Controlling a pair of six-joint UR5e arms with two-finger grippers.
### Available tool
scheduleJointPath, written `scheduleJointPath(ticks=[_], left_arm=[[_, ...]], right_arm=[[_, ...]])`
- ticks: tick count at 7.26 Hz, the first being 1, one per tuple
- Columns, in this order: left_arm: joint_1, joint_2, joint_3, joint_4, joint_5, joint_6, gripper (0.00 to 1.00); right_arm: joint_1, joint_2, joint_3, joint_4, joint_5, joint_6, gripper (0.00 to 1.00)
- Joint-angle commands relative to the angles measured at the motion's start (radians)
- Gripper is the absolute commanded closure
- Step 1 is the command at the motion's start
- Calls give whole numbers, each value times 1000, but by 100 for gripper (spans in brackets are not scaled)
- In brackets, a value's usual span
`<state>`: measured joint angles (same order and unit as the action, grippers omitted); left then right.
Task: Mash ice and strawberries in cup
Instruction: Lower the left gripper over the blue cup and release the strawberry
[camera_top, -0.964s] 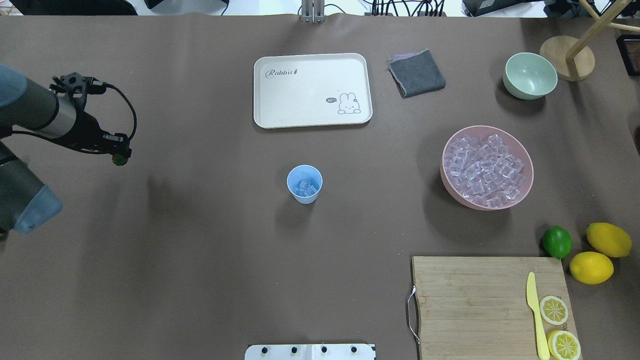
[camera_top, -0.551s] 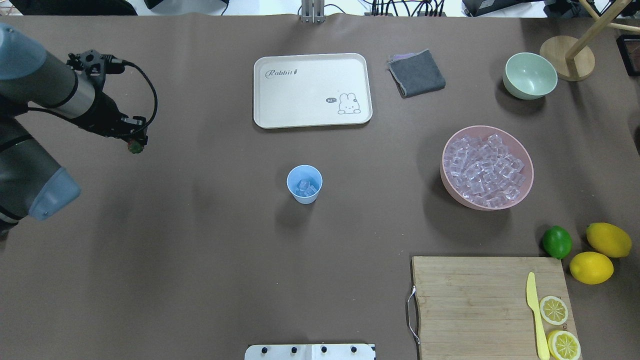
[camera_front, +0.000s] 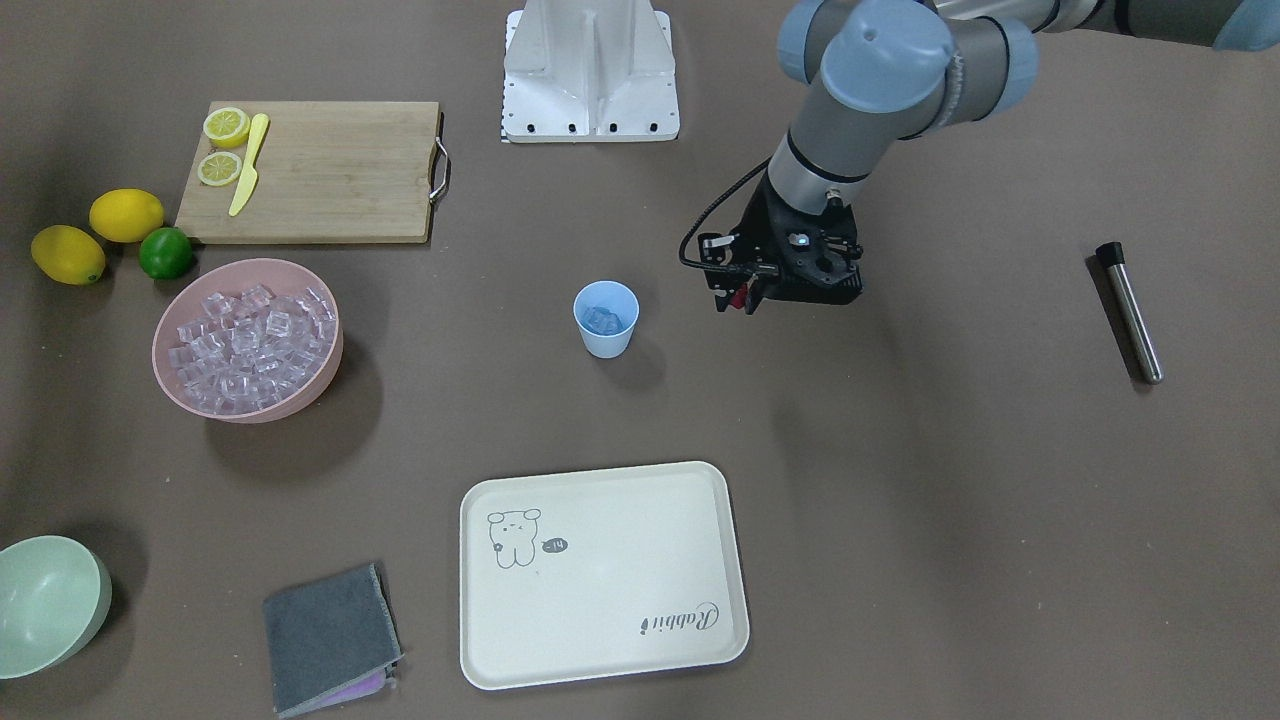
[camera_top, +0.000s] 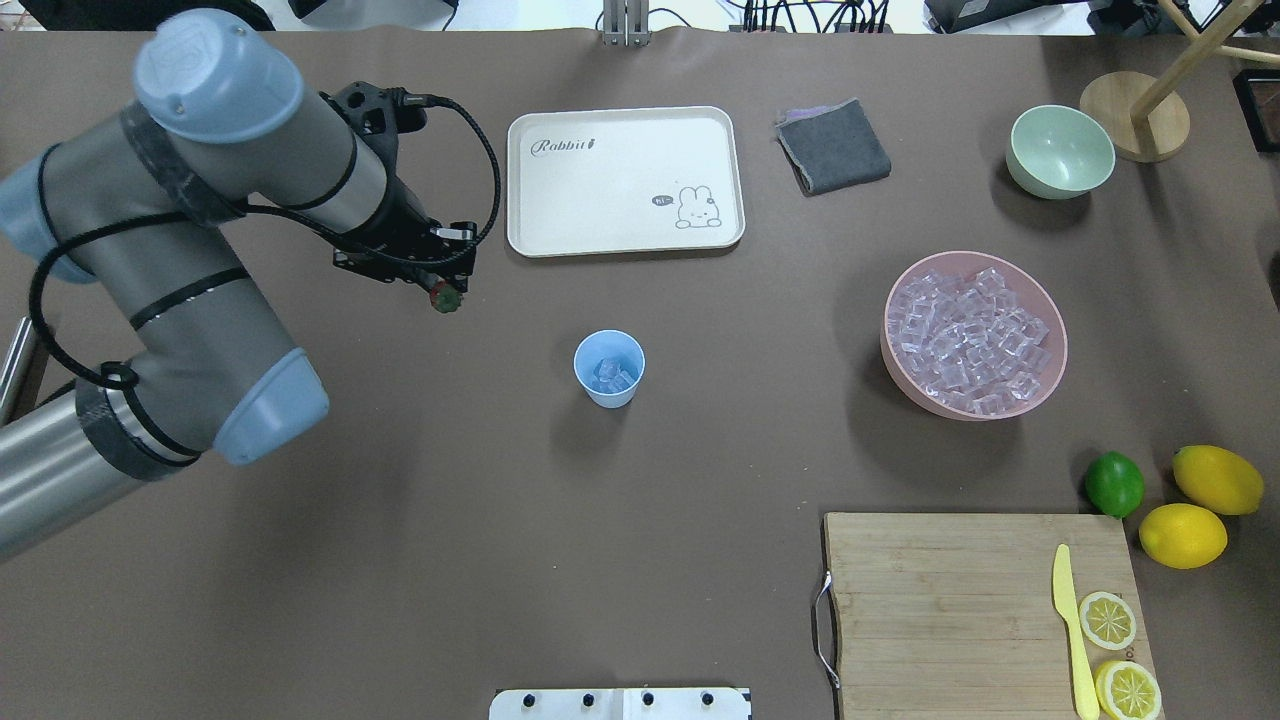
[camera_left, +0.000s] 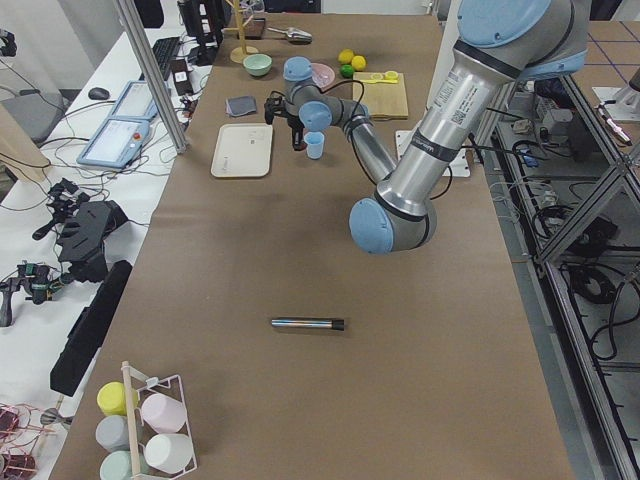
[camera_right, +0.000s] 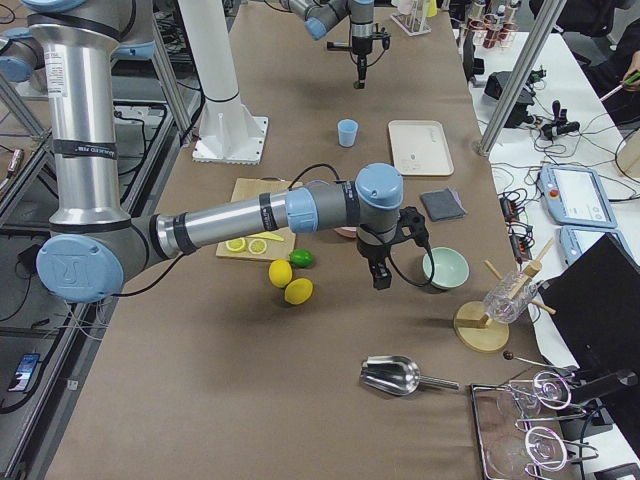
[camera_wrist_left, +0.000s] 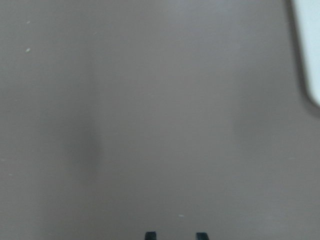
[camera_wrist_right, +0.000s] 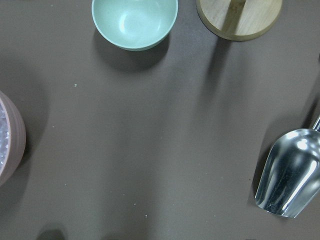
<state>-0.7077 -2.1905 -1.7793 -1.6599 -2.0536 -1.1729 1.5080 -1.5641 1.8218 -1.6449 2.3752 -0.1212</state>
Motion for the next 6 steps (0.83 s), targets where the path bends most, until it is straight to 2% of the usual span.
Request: scheduleJointPath(ticks=[1, 2, 4, 6], left_arm=[[86, -44, 11, 0, 88, -76, 71], [117, -60, 21, -4, 119, -102, 71], [128, -101, 63, -11, 121, -134, 71], [136, -149, 127, -38, 154, -140, 71]], right_arm=[[32, -10, -41, -6, -14, -2, 6], [44, -8, -83, 0, -14, -11, 6], [78, 18, -185, 2, -19, -127, 6], [78, 18, -185, 4, -19, -127, 5]])
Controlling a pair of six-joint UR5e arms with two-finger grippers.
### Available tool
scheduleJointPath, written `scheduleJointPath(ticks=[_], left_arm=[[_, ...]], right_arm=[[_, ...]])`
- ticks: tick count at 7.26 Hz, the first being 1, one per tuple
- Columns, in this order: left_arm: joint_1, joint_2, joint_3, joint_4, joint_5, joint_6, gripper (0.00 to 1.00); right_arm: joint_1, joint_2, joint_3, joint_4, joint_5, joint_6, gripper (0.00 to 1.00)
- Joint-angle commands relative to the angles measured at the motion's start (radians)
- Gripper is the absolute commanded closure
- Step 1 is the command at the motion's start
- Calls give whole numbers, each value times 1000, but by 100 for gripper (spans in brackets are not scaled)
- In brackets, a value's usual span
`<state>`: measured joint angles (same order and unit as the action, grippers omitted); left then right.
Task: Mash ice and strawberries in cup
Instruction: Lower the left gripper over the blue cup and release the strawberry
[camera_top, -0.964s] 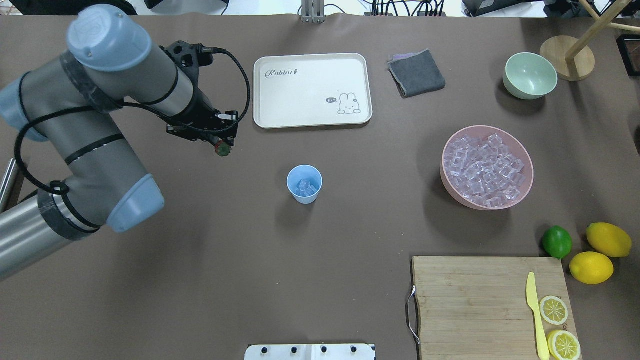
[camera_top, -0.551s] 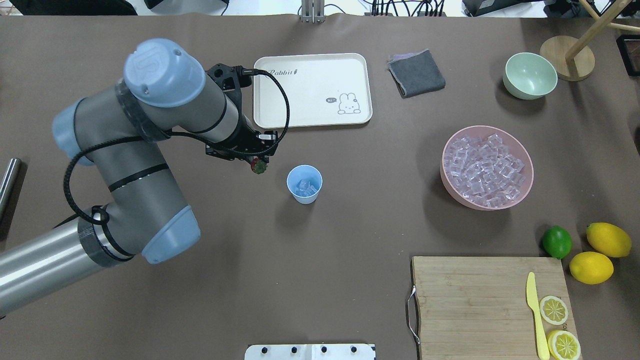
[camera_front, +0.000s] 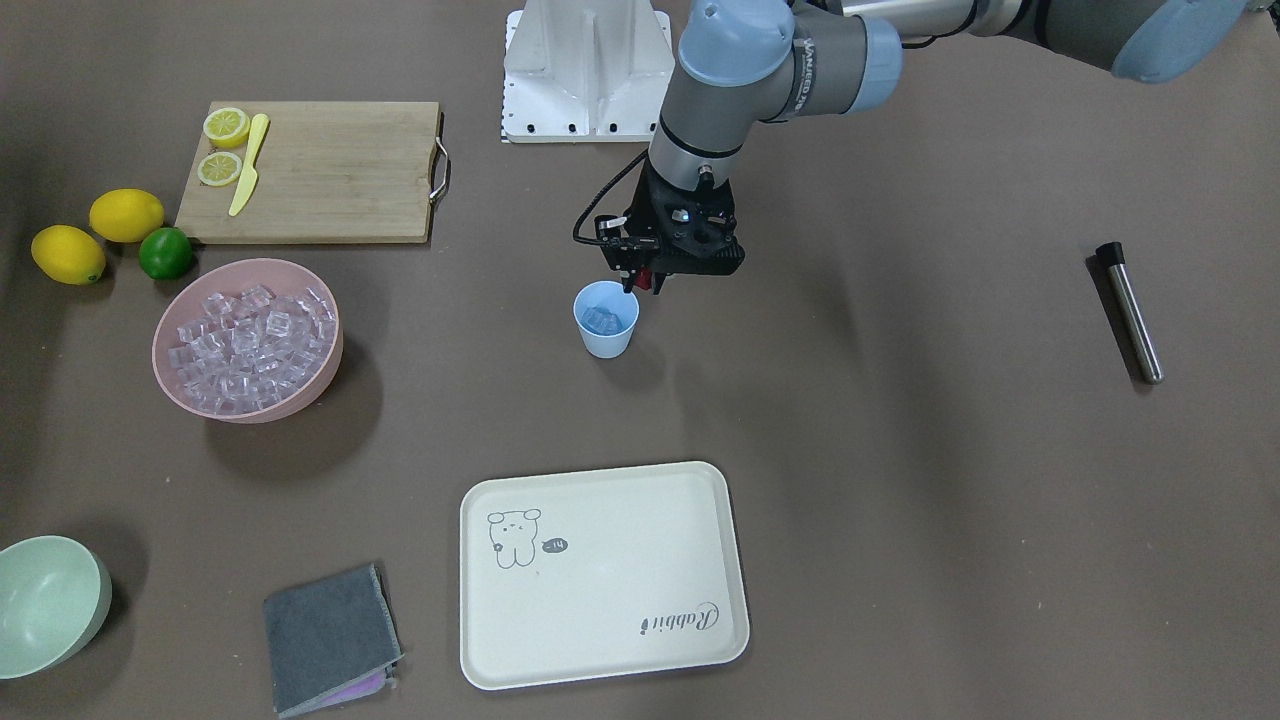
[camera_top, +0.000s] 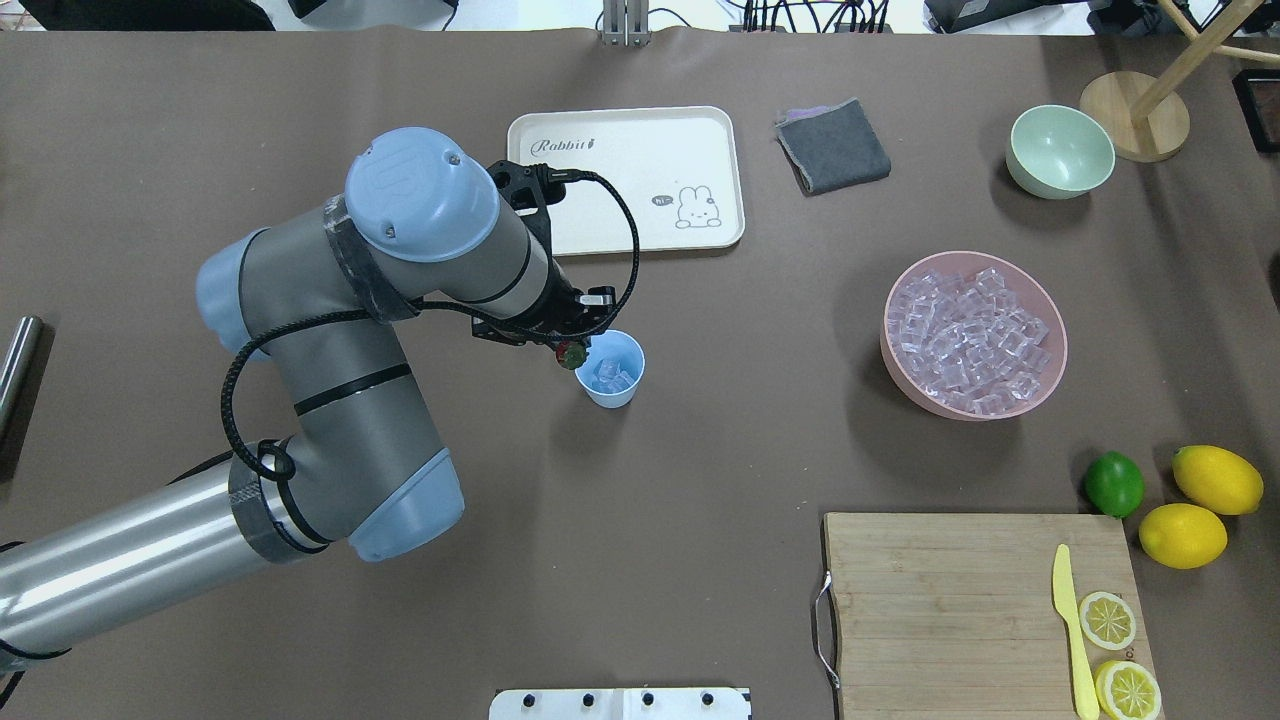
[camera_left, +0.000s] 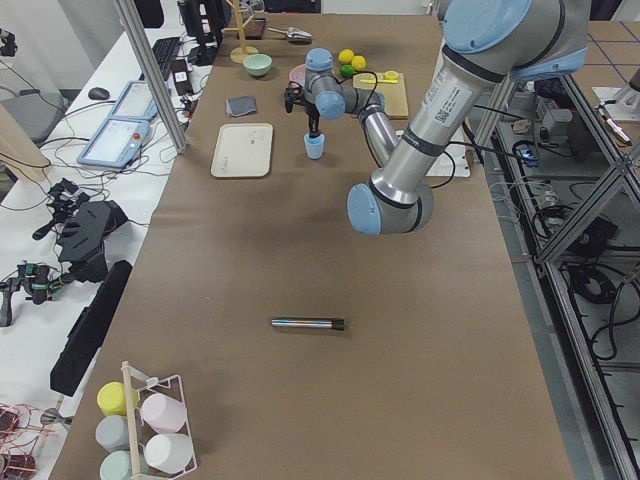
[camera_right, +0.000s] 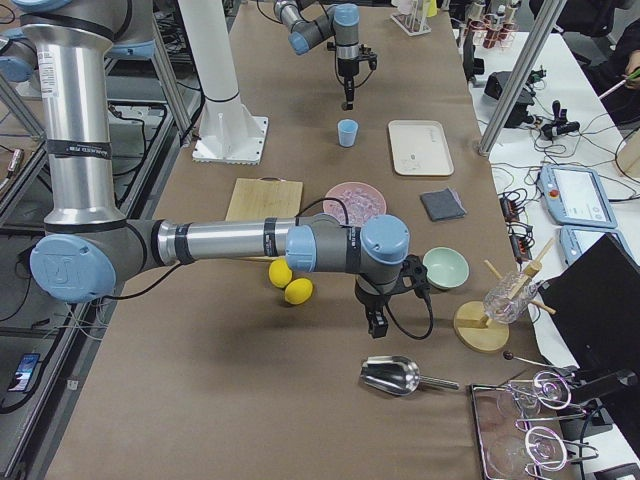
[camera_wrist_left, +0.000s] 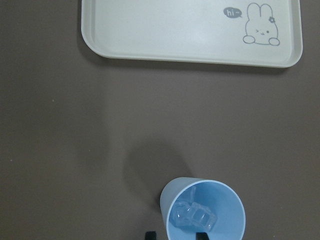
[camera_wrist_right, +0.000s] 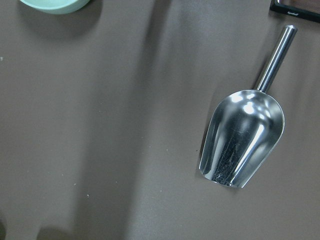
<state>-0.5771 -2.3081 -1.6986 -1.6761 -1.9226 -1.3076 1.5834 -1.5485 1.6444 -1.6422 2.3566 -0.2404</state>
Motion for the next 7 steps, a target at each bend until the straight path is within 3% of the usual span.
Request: scheduleJointPath(ticks=[1, 2, 6, 7], left_arm=[[9, -31, 101, -113, 25, -16, 71], [25, -30, 141, -187, 34, -69, 71], [35, -25, 131, -194, 40, -96, 70], [42, -24, 131, -194, 43, -105, 53]], right_arm=[[3, 2, -5, 1, 0, -8, 5], [3, 4, -6, 1, 0, -10, 5], [4, 1, -6, 1, 1, -10, 5], [6, 1, -6, 1, 0, -10, 5]])
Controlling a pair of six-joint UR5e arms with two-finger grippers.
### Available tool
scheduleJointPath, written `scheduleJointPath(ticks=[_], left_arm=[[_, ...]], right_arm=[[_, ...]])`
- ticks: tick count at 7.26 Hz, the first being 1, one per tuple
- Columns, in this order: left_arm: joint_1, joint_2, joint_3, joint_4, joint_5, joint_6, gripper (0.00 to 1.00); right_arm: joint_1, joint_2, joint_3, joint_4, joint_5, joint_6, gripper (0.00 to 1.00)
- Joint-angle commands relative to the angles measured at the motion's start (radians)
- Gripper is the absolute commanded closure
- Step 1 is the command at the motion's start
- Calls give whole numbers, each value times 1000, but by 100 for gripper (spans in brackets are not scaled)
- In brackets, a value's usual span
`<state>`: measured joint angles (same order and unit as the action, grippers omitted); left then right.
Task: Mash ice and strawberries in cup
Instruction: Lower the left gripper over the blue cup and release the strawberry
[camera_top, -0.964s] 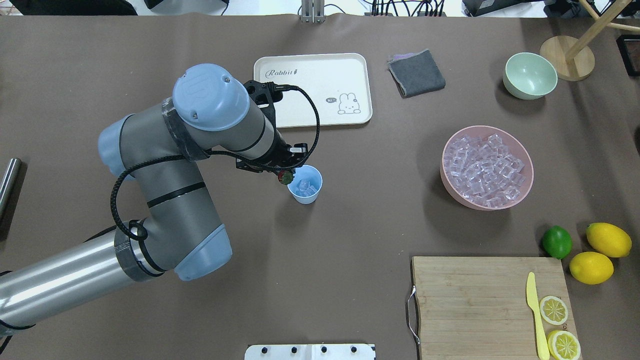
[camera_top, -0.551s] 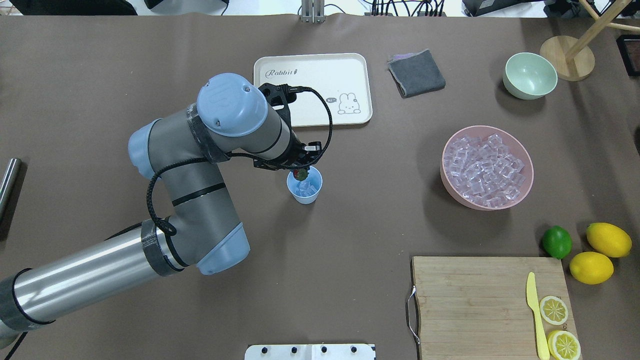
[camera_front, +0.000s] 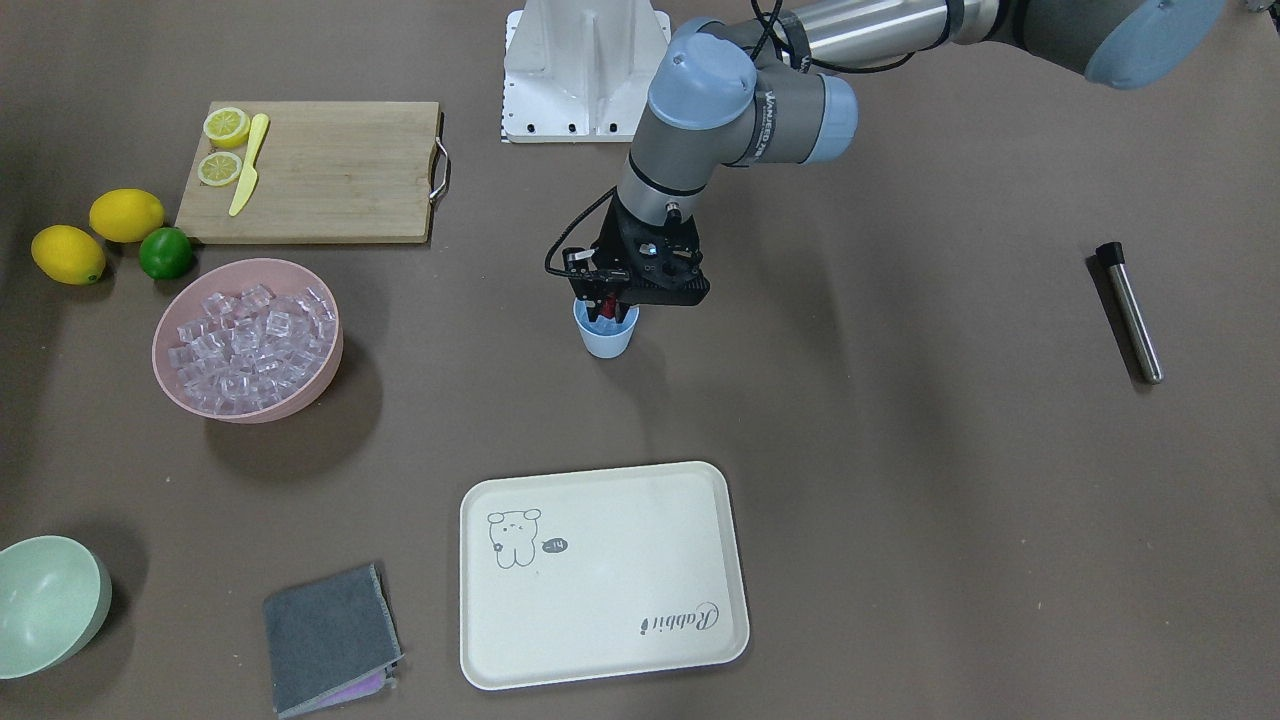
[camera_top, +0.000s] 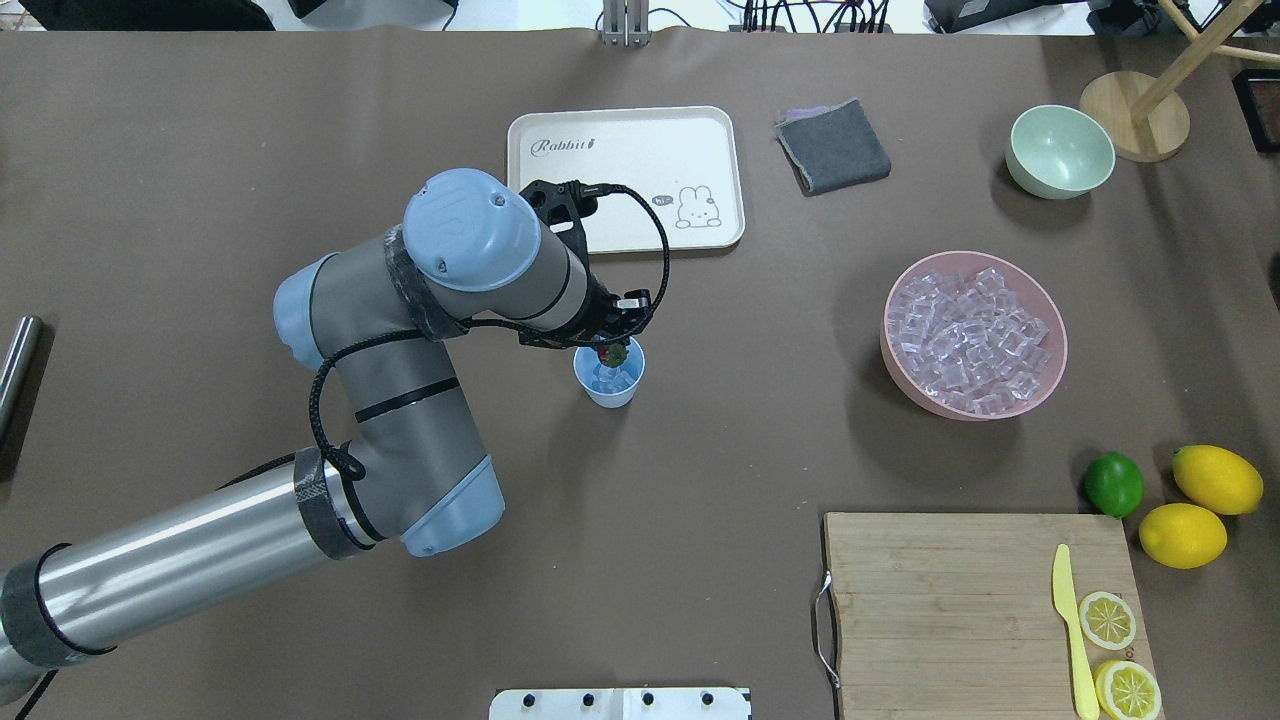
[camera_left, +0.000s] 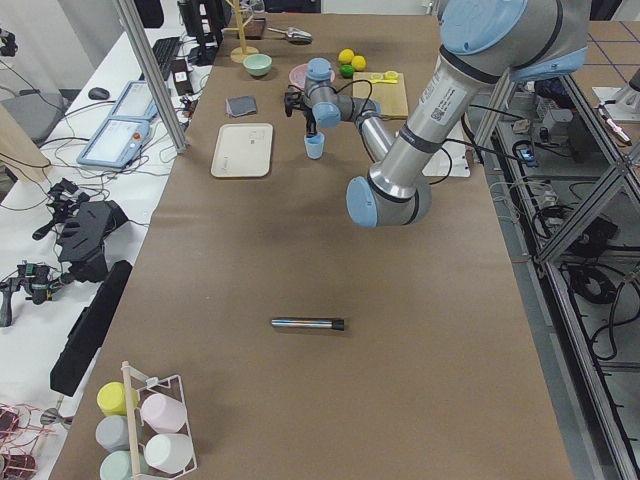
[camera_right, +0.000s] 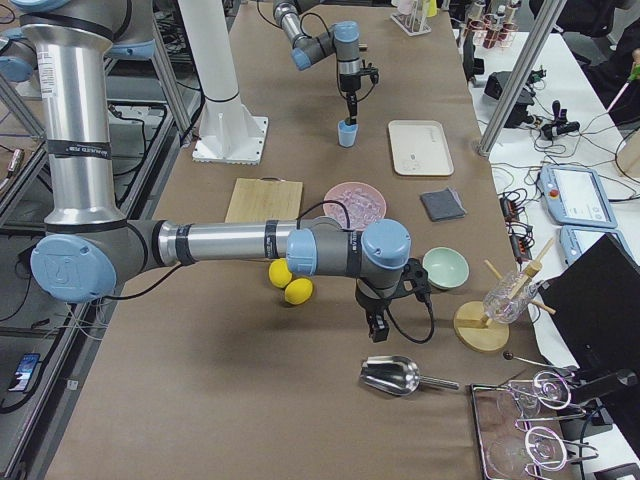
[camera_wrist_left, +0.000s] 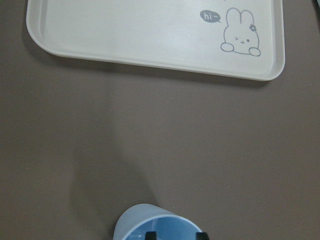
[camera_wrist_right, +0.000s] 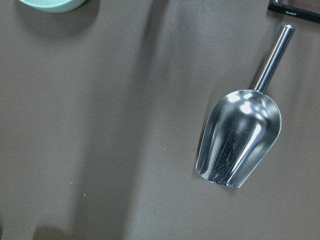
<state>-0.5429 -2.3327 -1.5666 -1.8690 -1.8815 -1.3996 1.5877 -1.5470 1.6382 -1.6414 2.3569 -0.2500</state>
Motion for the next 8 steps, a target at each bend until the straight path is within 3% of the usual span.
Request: scheduleJointPath(ticks=[1, 3, 5, 8], left_arm=[[9, 1, -1, -1, 1, -12, 7], [6, 21, -27, 1, -1, -6, 3], [-26, 122, -113, 7, -13, -1, 3], [-148, 229, -138, 7, -125, 160, 3]], right_arm=[[3, -1, -1, 0, -1, 0, 6], [12, -1, -4, -2, -17, 0, 2], [20, -1, -3, -11, -16, 3, 2], [26, -2, -26, -11, -19, 2, 2]])
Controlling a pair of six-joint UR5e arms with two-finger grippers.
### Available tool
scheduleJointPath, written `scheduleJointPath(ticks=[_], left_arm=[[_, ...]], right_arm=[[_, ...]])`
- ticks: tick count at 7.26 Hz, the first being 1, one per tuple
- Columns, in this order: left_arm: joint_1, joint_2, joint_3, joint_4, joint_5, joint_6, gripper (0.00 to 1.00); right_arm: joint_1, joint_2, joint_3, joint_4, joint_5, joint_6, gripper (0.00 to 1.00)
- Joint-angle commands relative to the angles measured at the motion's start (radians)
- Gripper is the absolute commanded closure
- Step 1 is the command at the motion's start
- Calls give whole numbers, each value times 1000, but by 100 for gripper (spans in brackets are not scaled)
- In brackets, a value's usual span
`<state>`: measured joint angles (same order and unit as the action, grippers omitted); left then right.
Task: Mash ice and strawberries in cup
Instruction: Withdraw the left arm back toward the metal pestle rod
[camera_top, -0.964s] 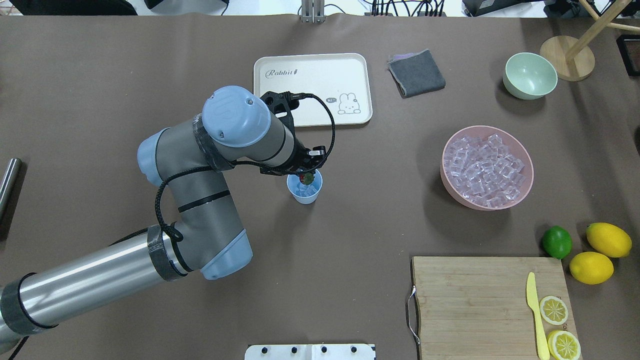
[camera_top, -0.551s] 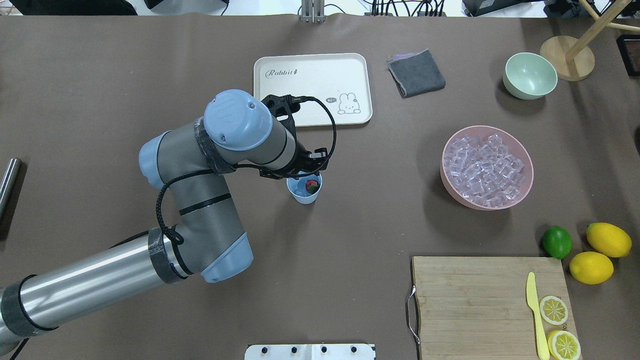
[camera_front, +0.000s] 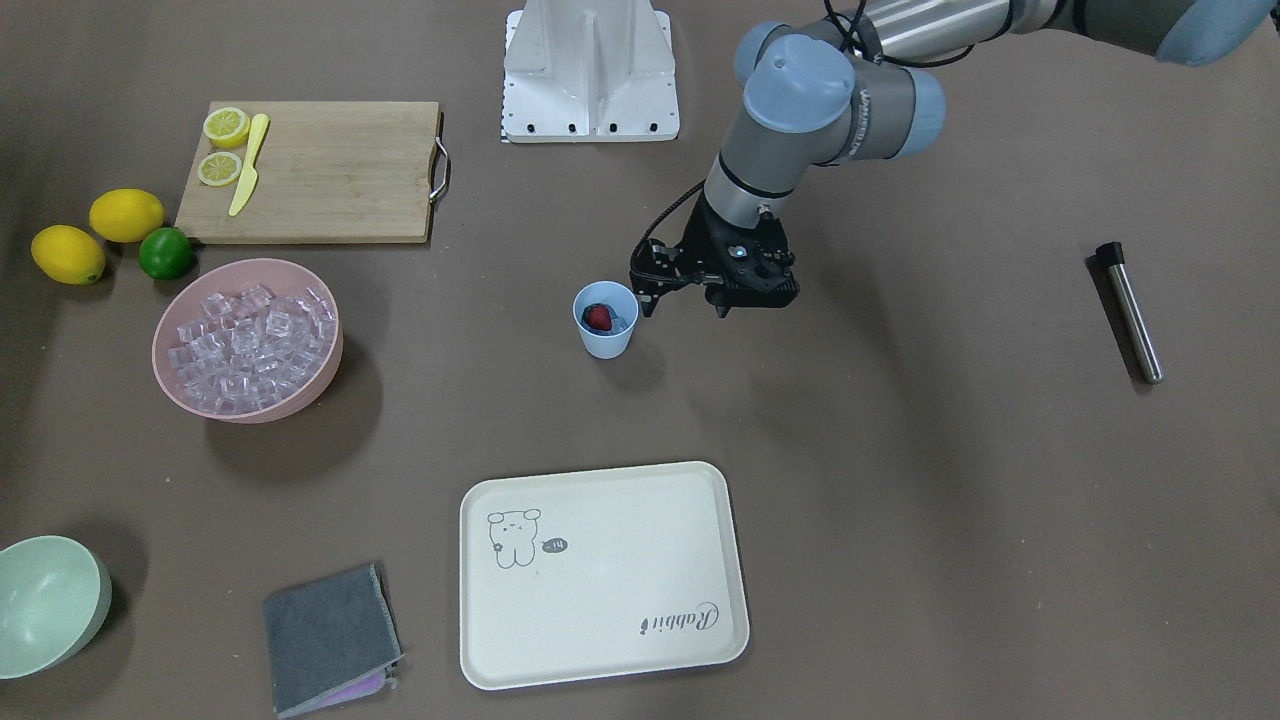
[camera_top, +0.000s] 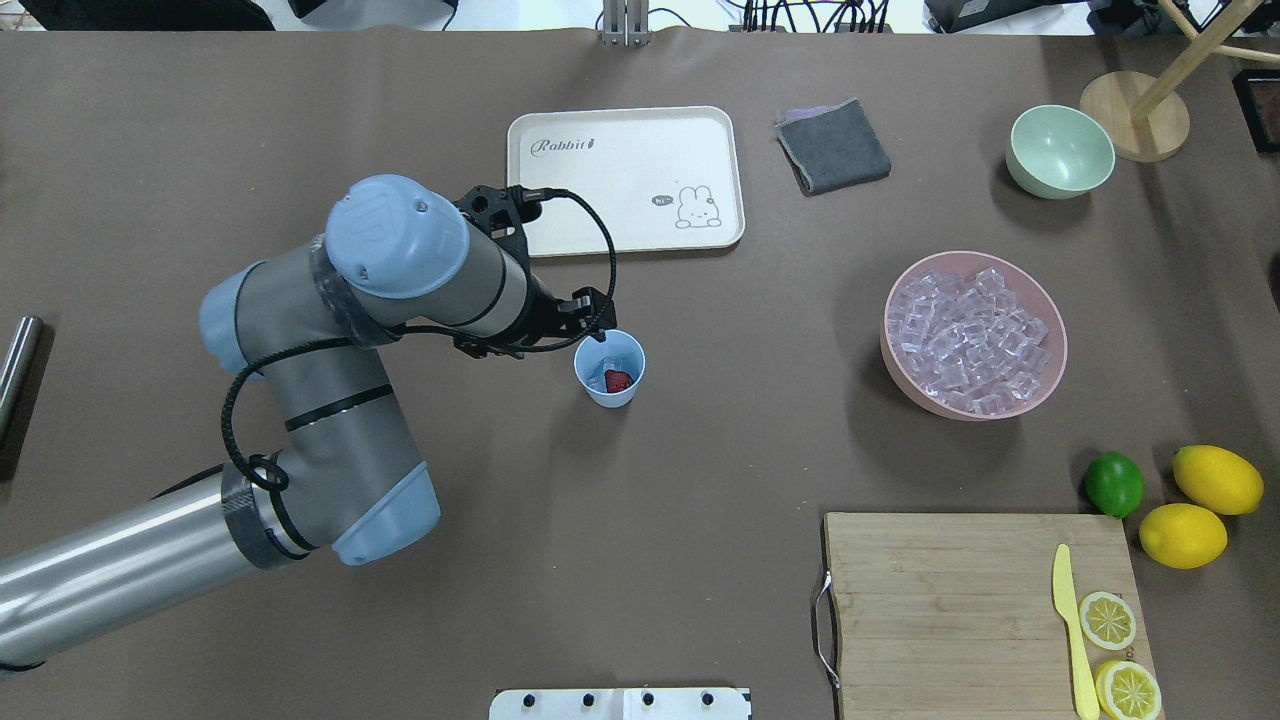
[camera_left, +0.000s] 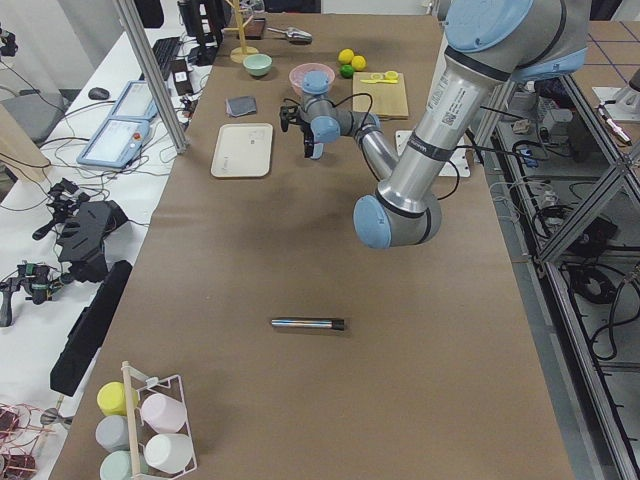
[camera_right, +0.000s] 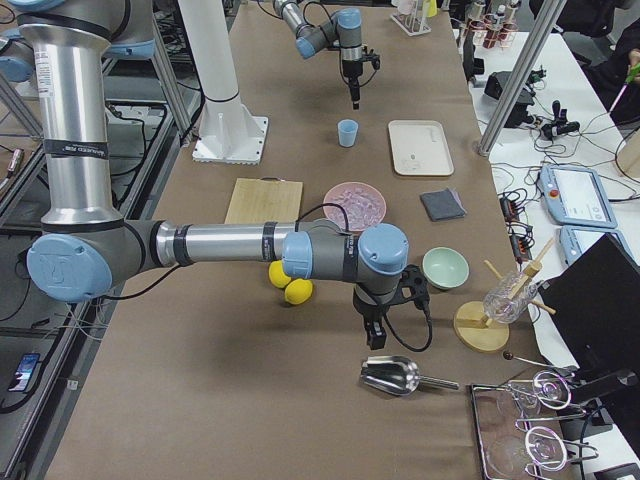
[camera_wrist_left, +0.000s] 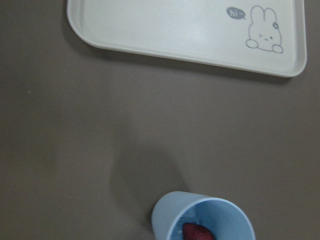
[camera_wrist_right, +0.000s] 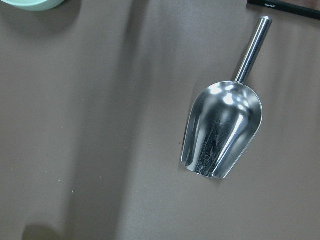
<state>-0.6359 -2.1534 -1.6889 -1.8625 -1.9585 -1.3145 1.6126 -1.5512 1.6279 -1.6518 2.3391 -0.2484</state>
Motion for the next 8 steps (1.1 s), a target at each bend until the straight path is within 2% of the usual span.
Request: scheduleJointPath(ticks=[1, 5, 8], left_arm=[[-111, 94, -26, 0, -94, 102, 3], [-348, 262, 15, -10, -230, 490, 3], [-542, 348, 176, -53, -249, 810, 3]], right_arm=[[1, 10, -28, 0, -1, 7, 2], [1, 14, -39, 3, -3, 11, 2], [1, 19, -39, 3, -1, 14, 2]])
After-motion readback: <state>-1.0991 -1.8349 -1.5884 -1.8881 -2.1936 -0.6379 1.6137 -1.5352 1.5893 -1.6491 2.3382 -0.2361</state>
